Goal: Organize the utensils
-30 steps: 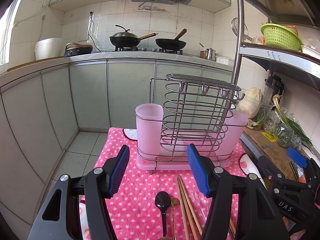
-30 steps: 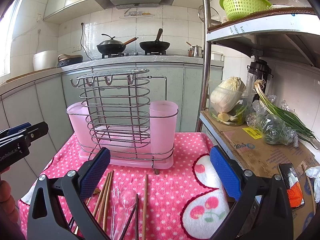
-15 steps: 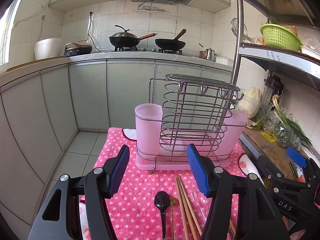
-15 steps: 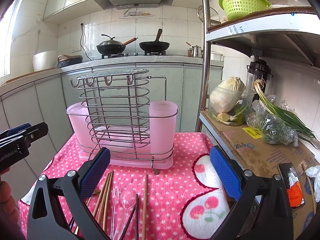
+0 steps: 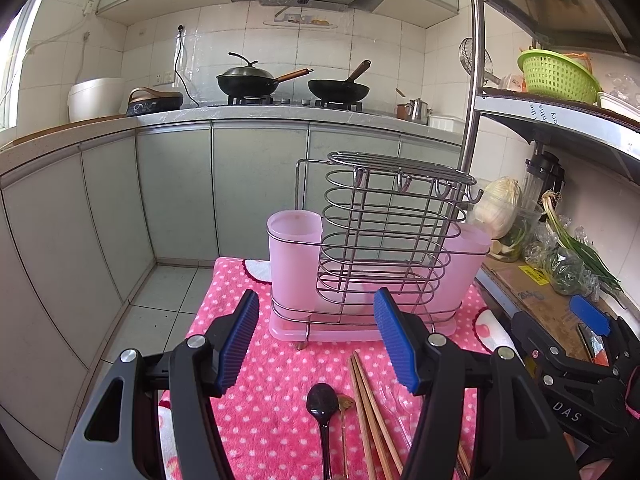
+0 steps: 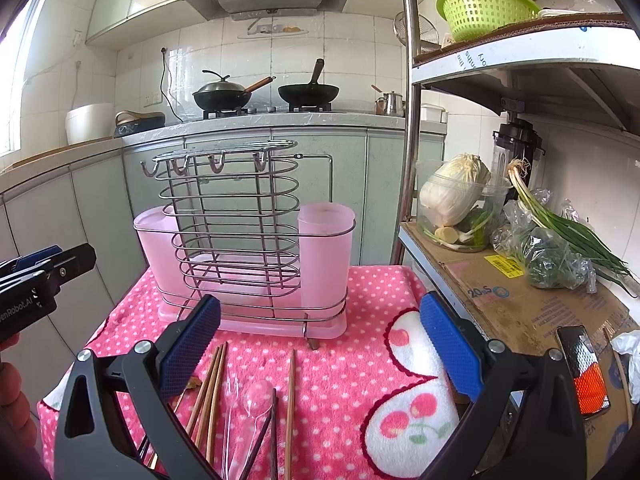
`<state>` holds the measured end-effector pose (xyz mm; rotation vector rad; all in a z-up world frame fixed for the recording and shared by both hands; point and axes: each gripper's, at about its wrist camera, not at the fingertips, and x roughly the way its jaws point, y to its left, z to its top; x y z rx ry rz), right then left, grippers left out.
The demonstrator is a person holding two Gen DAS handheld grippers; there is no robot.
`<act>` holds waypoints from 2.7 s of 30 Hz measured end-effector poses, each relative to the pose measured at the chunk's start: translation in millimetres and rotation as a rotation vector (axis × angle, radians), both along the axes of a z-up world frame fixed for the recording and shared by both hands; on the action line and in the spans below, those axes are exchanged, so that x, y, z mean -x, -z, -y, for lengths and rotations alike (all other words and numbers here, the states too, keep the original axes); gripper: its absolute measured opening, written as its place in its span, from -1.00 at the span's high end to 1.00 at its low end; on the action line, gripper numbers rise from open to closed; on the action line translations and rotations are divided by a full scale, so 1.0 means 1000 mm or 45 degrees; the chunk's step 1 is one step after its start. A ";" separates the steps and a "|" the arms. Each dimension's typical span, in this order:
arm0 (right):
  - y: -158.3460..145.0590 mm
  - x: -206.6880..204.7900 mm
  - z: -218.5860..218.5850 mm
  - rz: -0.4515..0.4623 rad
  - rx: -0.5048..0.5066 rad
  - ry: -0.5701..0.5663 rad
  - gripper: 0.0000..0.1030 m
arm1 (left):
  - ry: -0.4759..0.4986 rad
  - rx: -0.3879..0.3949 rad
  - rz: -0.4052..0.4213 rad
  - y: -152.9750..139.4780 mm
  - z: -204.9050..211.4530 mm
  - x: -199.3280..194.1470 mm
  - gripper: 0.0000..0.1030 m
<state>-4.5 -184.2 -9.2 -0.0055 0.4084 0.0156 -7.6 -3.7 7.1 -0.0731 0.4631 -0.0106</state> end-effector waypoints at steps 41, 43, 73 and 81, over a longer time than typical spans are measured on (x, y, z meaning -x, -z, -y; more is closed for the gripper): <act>-0.001 -0.001 0.018 -0.089 -0.013 -0.016 -0.94 | 0.069 0.013 -0.130 0.011 -0.009 -0.009 -0.16; 0.000 -0.003 0.022 -0.117 -0.026 -0.022 -0.94 | 0.086 0.027 -0.182 0.015 -0.013 -0.012 -0.18; 0.062 -0.045 0.061 -0.601 -0.372 -0.115 -0.35 | 0.275 0.309 -1.008 0.117 -0.030 -0.079 0.56; 0.068 -0.050 0.065 -0.628 -0.389 -0.118 -0.35 | 0.292 0.306 -1.110 0.141 -0.010 -0.094 0.58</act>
